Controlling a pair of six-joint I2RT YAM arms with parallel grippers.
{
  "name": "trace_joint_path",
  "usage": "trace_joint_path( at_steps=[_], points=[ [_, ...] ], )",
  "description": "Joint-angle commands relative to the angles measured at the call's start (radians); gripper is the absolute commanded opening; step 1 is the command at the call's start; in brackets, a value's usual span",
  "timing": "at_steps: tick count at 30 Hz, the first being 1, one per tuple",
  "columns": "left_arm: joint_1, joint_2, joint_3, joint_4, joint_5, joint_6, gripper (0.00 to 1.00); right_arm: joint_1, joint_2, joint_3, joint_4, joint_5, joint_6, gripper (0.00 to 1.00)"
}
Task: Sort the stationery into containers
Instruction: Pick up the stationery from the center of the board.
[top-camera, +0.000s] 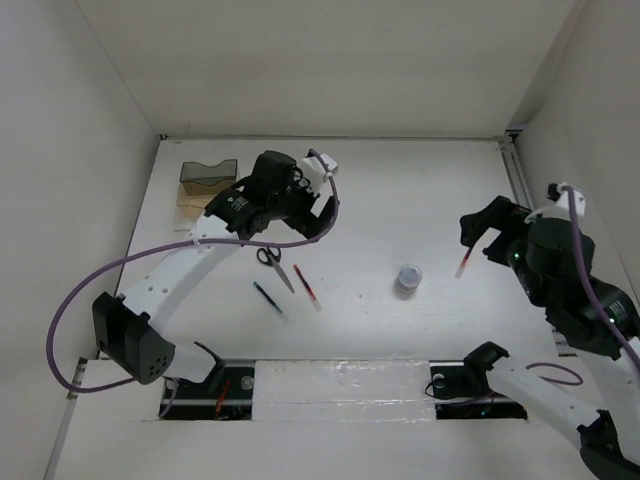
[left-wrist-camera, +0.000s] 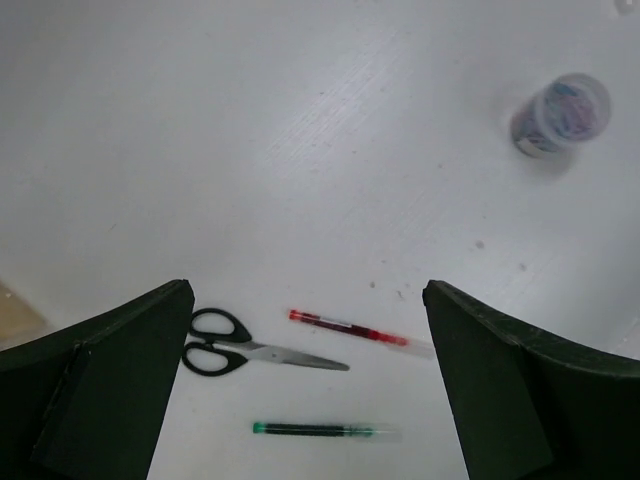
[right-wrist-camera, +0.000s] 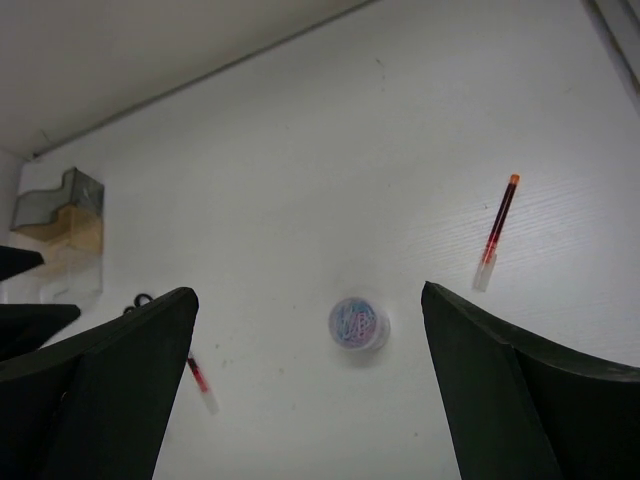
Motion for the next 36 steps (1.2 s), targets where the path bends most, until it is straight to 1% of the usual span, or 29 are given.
trace_joint_path(
  at_steps=[1, 2, 3, 4, 5, 7, 9, 10, 13, 14, 15, 16, 17, 20, 24, 28, 31, 36],
  points=[
    [0.018, -0.005, 0.037, 0.072, 0.194, 0.026, 1.0, 0.008, -0.033, 0.101, -0.054, 0.078, 0.027, 1.0],
    [0.001, 0.01, 0.028, 0.089, 0.231, 0.026, 1.0, 0.008, -0.033, 0.135, -0.054, 0.088, 0.008, 1.0],
    [-0.084, 0.039, 0.014, 0.118, 0.231, 0.026, 1.0, 0.008, -0.024, 0.155, -0.068, 0.088, -0.001, 1.0],
    [-0.146, 0.058, 0.002, 0.17, 0.152, 0.026, 1.0, 0.008, -0.013, 0.176, -0.095, 0.102, -0.015, 1.0],
    [-0.21, 0.076, -0.024, 0.195, 0.104, 0.026, 1.0, 0.008, 0.001, 0.216, -0.109, 0.117, -0.015, 1.0],
    [-0.357, 0.133, -0.033, 0.26, 0.046, 0.026, 1.0, 0.008, 0.021, 0.247, -0.13, 0.118, -0.024, 1.0],
    [-0.398, 0.176, -0.03, 0.296, 0.032, 0.007, 1.0, 0.008, 0.012, 0.247, -0.131, 0.118, -0.024, 1.0],
    [-0.398, 0.228, -0.013, 0.305, 0.032, 0.007, 1.0, 0.008, -0.008, 0.247, -0.115, 0.099, -0.024, 1.0],
    [-0.398, 0.319, 0.083, 0.296, 0.044, -0.004, 1.0, 0.008, -0.039, 0.209, -0.091, 0.055, -0.033, 1.0],
    [-0.398, 0.367, 0.102, 0.284, 0.094, -0.013, 1.0, 0.008, -0.05, 0.198, -0.091, 0.043, -0.033, 1.0],
    [-0.407, 0.389, 0.117, 0.284, 0.111, -0.013, 1.0, 0.008, -0.05, 0.187, -0.091, 0.029, -0.042, 1.0],
    [-0.407, 0.411, 0.143, 0.284, 0.112, -0.013, 1.0, 0.008, -0.05, 0.172, -0.082, 0.029, -0.042, 1.0],
    [-0.432, 0.444, 0.143, 0.298, 0.112, -0.013, 1.0, 0.008, -0.05, 0.172, -0.081, 0.013, -0.042, 1.0],
    [-0.432, 0.489, 0.171, 0.333, 0.102, -0.013, 1.0, 0.008, -0.05, 0.137, -0.057, -0.011, -0.053, 1.0],
    [-0.432, 0.558, 0.189, 0.385, 0.093, -0.013, 1.0, 0.008, -0.106, 0.086, -0.002, -0.046, -0.087, 1.0],
    [-0.432, 0.641, 0.272, 0.358, 0.119, -0.013, 1.0, 0.008, -0.142, 0.057, 0.023, -0.056, -0.098, 1.0],
    [-0.432, 0.684, 0.296, 0.358, 0.109, -0.024, 1.0, 0.008, -0.142, 0.066, 0.012, -0.047, -0.107, 1.0],
    [-0.432, 0.716, 0.297, 0.358, 0.089, -0.024, 1.0, 0.008, -0.142, 0.075, 0.012, -0.056, -0.107, 1.0]
  ],
)
